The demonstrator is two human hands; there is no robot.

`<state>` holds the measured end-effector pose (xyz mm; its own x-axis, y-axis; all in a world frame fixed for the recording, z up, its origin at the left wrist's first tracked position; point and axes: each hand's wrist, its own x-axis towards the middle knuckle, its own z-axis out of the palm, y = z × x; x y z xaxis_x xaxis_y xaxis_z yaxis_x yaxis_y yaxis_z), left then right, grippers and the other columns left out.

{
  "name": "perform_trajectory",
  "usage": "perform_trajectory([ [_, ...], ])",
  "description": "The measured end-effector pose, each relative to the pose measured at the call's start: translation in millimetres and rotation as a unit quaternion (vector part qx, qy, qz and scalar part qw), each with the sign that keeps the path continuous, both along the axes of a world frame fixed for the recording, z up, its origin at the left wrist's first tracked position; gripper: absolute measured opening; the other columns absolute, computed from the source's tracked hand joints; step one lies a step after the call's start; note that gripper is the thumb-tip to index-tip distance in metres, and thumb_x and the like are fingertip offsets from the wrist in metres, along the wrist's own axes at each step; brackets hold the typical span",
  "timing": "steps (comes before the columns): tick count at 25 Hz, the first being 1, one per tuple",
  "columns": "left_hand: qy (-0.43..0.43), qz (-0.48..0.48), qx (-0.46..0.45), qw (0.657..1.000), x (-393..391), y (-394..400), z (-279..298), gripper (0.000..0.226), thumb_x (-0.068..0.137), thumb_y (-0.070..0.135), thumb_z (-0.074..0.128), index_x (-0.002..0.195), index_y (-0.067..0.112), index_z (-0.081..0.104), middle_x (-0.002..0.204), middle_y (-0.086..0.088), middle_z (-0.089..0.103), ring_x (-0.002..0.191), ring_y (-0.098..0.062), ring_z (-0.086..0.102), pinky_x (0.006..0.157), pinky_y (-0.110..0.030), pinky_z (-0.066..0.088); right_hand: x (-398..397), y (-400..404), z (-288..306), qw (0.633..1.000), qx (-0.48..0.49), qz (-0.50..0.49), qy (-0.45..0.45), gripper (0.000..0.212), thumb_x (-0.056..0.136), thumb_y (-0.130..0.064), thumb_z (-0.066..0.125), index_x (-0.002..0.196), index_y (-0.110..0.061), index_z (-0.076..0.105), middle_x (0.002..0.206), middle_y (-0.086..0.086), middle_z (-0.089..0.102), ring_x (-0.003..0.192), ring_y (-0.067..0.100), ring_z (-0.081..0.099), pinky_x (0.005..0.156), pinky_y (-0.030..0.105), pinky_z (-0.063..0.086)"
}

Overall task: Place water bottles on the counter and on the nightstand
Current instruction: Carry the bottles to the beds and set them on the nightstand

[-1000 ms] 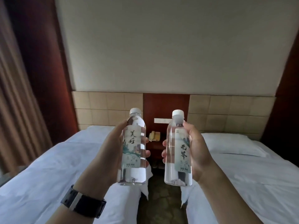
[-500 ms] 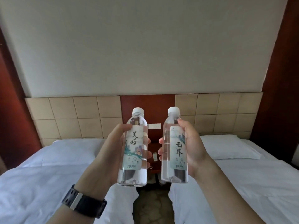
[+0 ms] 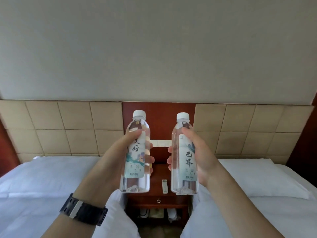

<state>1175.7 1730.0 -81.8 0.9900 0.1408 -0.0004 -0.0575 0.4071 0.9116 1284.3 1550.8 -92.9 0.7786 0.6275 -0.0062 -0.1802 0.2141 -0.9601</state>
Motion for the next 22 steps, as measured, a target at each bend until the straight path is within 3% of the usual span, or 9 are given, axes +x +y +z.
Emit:
perform_trajectory([
  [7, 0.008, -0.013, 0.013, 1.0, 203, 112, -7, 0.055, 0.061, 0.029, 0.083, 0.105, 0.007, 0.059, 0.078, -0.007, 0.066, 0.056, -0.024, 0.066, 0.053, -0.035, 0.055, 187, 93, 0, 1.0, 0.01, -0.01, 0.006, 0.063, 0.077, -0.041, 0.072, 0.126, -0.008, 0.052, 0.081, 0.015, 0.066, 0.063, 0.03, 0.064, 0.064, 0.041, 0.057],
  [11, 0.018, -0.026, 0.025, 0.999, 301, 142, -10, 0.047, 0.064, 0.029, 0.079, 0.102, 0.009, 0.06, 0.078, -0.005, 0.065, 0.054, -0.022, 0.064, 0.053, -0.034, 0.052, 276, 118, -8, 1.0, 0.016, -0.014, 0.019, 0.051, 0.075, -0.035, 0.074, 0.117, -0.01, 0.057, 0.084, 0.015, 0.064, 0.065, 0.028, 0.065, 0.065, 0.041, 0.058],
  [14, 0.007, -0.008, 0.082, 0.997, 366, 151, -21, 0.032, 0.071, 0.024, 0.075, 0.099, 0.012, 0.064, 0.084, -0.01, 0.067, 0.061, -0.026, 0.067, 0.058, -0.037, 0.055, 342, 135, -23, 0.999, 0.017, -0.025, 0.03, 0.049, 0.076, -0.035, 0.076, 0.114, -0.011, 0.058, 0.085, 0.015, 0.065, 0.067, 0.028, 0.065, 0.067, 0.042, 0.058],
  [18, 0.003, 0.008, 0.141, 0.99, 462, 163, -62, 0.033, 0.07, 0.024, 0.07, 0.103, 0.024, 0.066, 0.082, -0.009, 0.066, 0.073, -0.03, 0.069, 0.065, -0.04, 0.057, 442, 157, -66, 0.997, 0.038, -0.03, 0.052, 0.049, 0.081, -0.029, 0.073, 0.122, -0.01, 0.055, 0.083, 0.014, 0.066, 0.068, 0.028, 0.066, 0.069, 0.043, 0.057],
  [22, 0.013, 0.032, 0.182, 0.983, 558, 197, -148, 0.043, 0.059, 0.037, 0.074, 0.1, 0.027, 0.069, 0.084, -0.008, 0.069, 0.081, -0.03, 0.069, 0.075, -0.044, 0.056, 542, 192, -153, 0.998, 0.002, -0.034, 0.05, 0.037, 0.077, -0.028, 0.074, 0.111, -0.019, 0.062, 0.082, 0.01, 0.068, 0.072, 0.026, 0.066, 0.071, 0.042, 0.055],
])
